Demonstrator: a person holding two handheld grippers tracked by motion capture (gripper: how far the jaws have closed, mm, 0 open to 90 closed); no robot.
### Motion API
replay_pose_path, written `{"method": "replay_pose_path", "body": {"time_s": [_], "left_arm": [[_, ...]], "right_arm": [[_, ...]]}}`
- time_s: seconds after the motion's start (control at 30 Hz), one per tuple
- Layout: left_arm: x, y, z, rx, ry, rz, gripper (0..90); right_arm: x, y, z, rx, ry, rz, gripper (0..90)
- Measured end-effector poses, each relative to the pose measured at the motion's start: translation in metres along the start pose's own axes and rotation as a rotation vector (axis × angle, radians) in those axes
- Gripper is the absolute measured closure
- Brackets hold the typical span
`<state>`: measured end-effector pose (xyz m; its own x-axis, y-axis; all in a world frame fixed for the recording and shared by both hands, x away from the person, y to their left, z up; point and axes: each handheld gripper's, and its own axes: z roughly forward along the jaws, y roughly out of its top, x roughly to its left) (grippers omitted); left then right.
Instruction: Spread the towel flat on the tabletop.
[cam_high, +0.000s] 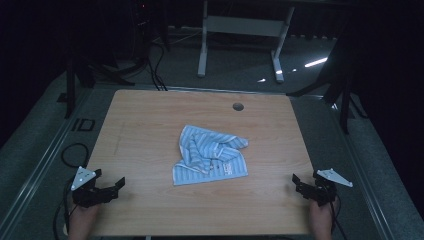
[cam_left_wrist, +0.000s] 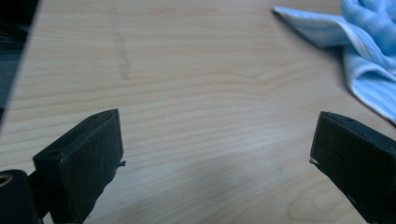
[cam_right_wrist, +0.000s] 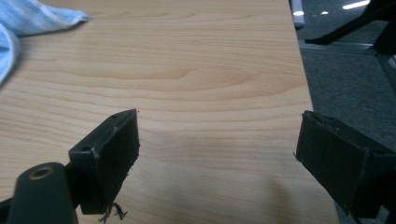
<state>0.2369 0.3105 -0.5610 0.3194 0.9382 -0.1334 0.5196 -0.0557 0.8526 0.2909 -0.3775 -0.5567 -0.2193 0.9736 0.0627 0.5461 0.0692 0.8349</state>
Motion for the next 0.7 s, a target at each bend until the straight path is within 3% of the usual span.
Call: {"method": "replay_pose_path", "body": {"time_s": [0.13, 0.2, 0.23, 0.27, 0.33, 0.5, 0.6, 0.7], "left_arm": [[-0.003, 0.001, 0.002, 0.037, -0.015, 0.021, 3.4], [-0.002, 0.005, 0.003, 0.110, -0.041, 0.032, 3.6], [-0.002, 0.005, 0.003, 0.110, -0.041, 0.032, 3.6], [0.000, 0.008, 0.004, 0.160, -0.039, 0.029, 3.7], [0.002, 0.010, 0.003, 0.190, -0.057, 0.010, 3.7], [0.004, 0.017, -0.001, 0.280, -0.063, 0.000, 3.8], [0.001, 0.021, -0.002, 0.349, -0.080, 0.013, 3.8], [-0.004, 0.023, -0.002, 0.377, -0.106, 0.031, 3.8]], "right_arm": [[0.000, 0.000, 0.000, 0.000, 0.003, 0.003, 13.0], [0.002, 0.000, 0.001, 0.023, 0.034, -0.021, 13.8], [0.002, 0.000, 0.001, 0.023, 0.034, -0.021, 13.8], [0.000, 0.001, 0.003, 0.053, 0.083, -0.016, 13.8], [0.000, 0.003, 0.004, 0.085, 0.092, -0.049, 14.0], [0.002, 0.007, 0.003, 0.167, 0.169, -0.133, 13.5], [0.006, 0.008, 0.005, 0.227, 0.178, -0.210, 13.2], [0.007, 0.011, 0.006, 0.274, 0.207, -0.231, 13.0]]}}
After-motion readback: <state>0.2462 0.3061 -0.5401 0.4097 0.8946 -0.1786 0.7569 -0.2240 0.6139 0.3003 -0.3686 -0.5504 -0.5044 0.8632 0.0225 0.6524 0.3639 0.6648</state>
